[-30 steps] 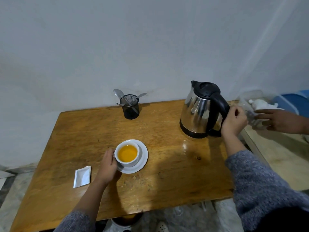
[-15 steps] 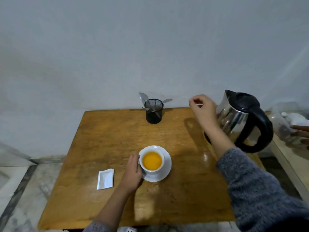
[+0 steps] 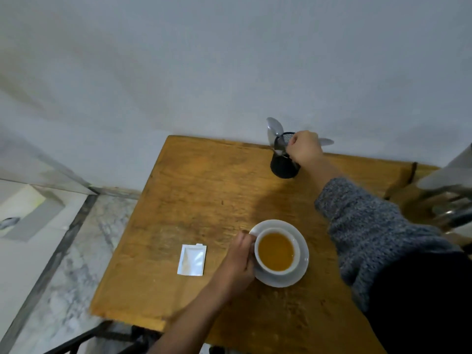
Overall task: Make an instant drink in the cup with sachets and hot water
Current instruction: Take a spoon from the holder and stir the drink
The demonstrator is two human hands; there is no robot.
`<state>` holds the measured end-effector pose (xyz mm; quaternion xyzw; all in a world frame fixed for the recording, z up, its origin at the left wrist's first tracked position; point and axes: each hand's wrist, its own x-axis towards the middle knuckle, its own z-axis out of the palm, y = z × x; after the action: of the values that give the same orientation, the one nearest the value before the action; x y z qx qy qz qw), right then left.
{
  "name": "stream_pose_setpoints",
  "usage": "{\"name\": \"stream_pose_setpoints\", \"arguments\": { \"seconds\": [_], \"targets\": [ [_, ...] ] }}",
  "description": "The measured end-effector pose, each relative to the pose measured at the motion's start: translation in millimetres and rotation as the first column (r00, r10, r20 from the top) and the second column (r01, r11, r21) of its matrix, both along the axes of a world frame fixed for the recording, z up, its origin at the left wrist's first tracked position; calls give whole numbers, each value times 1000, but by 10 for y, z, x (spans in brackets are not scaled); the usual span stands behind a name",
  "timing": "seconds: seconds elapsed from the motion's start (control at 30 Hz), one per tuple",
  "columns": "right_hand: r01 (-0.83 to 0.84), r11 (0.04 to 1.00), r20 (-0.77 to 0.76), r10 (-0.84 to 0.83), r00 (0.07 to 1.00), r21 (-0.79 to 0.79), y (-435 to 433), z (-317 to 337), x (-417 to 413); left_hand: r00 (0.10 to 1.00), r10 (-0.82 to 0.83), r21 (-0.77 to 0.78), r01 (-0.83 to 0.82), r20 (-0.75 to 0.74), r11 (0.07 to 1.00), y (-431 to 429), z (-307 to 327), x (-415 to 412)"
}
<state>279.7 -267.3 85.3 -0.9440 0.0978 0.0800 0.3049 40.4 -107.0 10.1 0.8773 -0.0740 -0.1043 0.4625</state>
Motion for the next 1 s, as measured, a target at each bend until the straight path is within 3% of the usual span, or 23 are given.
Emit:
{"name": "stream_pose_setpoints", "arguments": {
  "seconds": [0.23,0.33,0.57,0.8,1.0],
  "targets": [
    [-79,948,-97,51,994,-309,66,-70,213,999,-5,-29,4,-33,1000,13,59,-4],
    [-116,922,-115,78,990,-371,94,-64,215,1000,-6,-26,5,-20,1000,16,56,5],
    [-114,987,-14,114,993,-112,46,187,105,998,-55,1,55,-10,998,34,64,34],
    [-300,938,257,336,906,-171,-173,1034,-77,992,-128,-8,127,-14,992,58,191,23],
    [-406,912,169,410,896,-58,-289,1446,-516,991,-134,36,135,-25,990,53,199,9]
  ]
}}
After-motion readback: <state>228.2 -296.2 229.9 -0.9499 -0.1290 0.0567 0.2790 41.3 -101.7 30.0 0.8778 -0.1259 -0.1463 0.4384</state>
